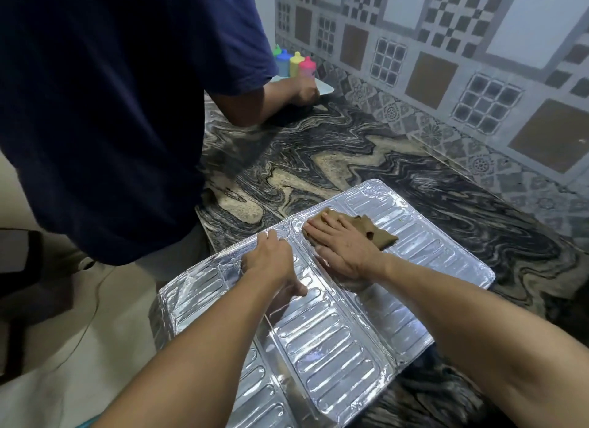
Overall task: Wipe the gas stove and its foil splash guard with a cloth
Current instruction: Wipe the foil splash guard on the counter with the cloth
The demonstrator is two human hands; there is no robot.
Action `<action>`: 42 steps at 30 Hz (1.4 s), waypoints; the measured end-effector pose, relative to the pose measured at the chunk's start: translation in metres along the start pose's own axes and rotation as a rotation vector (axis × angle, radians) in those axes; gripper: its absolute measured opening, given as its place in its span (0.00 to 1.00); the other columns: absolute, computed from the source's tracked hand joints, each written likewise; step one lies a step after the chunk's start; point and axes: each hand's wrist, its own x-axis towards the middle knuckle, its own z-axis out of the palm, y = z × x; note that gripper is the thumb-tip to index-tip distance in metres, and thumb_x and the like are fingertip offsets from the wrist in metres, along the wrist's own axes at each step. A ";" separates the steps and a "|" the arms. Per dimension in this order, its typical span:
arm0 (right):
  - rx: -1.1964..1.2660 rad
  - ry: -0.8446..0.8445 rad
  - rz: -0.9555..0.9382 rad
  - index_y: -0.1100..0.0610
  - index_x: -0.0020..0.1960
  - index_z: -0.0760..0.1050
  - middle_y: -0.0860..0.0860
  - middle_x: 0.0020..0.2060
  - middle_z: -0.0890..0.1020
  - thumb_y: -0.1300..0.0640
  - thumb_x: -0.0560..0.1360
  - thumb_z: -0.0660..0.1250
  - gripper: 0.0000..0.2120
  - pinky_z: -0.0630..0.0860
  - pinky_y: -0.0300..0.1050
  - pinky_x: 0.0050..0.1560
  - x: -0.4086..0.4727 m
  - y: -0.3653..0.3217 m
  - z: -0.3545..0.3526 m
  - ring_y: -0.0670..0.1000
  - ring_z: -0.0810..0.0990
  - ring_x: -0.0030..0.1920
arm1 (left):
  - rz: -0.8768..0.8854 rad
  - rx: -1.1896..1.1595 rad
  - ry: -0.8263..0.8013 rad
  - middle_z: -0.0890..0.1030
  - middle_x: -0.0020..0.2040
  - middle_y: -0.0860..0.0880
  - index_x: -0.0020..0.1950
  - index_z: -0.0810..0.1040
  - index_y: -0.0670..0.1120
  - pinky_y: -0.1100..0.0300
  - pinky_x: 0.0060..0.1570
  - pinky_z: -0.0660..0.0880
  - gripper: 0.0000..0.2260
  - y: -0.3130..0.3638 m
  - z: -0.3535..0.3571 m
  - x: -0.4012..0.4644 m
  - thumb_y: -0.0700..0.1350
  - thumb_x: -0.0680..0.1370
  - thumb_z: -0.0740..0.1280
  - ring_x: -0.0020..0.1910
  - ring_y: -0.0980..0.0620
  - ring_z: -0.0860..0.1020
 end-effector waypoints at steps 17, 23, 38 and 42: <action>0.145 -0.054 0.673 0.39 0.76 0.50 0.50 0.79 0.49 0.40 0.80 0.45 0.24 0.43 0.63 0.74 0.028 0.088 -0.014 0.57 0.44 0.77 | -0.017 -0.035 -0.023 0.66 0.64 0.45 0.62 0.73 0.46 0.43 0.60 0.72 0.39 0.002 -0.001 0.005 0.65 0.58 0.76 0.65 0.45 0.62; 0.164 -0.074 0.542 0.48 0.78 0.48 0.56 0.78 0.53 0.44 0.80 0.41 0.28 0.49 0.64 0.74 0.022 0.083 -0.030 0.61 0.51 0.76 | -0.004 0.140 -0.029 0.62 0.69 0.41 0.72 0.62 0.43 0.31 0.68 0.58 0.46 0.018 -0.007 0.004 0.61 0.63 0.77 0.69 0.42 0.60; -0.038 -0.030 0.396 0.41 0.77 0.44 0.45 0.78 0.47 0.36 0.72 0.31 0.35 0.45 0.65 0.74 -0.009 0.101 -0.012 0.56 0.42 0.78 | 0.267 0.135 -0.215 0.33 0.77 0.46 0.78 0.34 0.48 0.32 0.70 0.38 0.62 0.082 0.005 0.054 0.71 0.61 0.71 0.76 0.43 0.34; 0.059 0.012 0.635 0.44 0.78 0.47 0.48 0.78 0.49 0.42 0.80 0.39 0.26 0.40 0.69 0.72 -0.015 0.090 -0.007 0.58 0.40 0.77 | 0.232 0.138 -0.213 0.32 0.77 0.46 0.77 0.33 0.48 0.31 0.70 0.40 0.64 0.087 0.007 0.054 0.68 0.60 0.74 0.76 0.42 0.34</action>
